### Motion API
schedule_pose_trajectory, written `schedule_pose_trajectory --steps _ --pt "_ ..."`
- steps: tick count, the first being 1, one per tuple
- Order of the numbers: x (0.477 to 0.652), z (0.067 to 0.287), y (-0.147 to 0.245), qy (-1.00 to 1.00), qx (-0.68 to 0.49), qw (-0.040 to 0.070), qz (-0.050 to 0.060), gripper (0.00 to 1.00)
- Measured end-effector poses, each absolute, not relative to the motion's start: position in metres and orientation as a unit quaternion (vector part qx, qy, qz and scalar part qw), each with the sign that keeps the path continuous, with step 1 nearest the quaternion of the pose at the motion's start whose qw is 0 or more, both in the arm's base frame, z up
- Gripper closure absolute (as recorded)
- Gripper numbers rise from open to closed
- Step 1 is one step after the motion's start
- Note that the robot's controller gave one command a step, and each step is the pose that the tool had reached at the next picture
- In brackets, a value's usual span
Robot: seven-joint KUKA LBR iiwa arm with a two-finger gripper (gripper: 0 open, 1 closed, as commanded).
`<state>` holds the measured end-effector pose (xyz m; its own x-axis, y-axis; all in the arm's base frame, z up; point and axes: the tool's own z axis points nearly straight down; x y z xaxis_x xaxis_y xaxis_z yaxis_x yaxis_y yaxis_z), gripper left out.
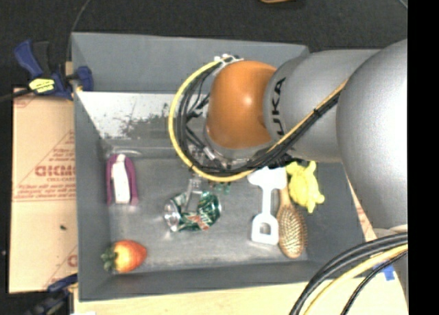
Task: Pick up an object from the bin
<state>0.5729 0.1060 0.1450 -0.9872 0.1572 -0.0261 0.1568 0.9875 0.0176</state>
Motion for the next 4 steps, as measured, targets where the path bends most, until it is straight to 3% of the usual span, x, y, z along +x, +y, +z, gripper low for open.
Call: schedule_pose_trajectory --steps 1,2,3,4 --pt "0.57 0.102 0.078 0.994 0.106 0.01 0.004 0.0" --pt "0.573 0.108 0.075 0.999 0.035 0.015 0.006 0.0" --pt "0.573 0.083 0.069 0.993 0.115 0.009 0.006 0.0" --pt "0.567 0.076 0.067 0.999 0.035 0.024 0.008 1.0"
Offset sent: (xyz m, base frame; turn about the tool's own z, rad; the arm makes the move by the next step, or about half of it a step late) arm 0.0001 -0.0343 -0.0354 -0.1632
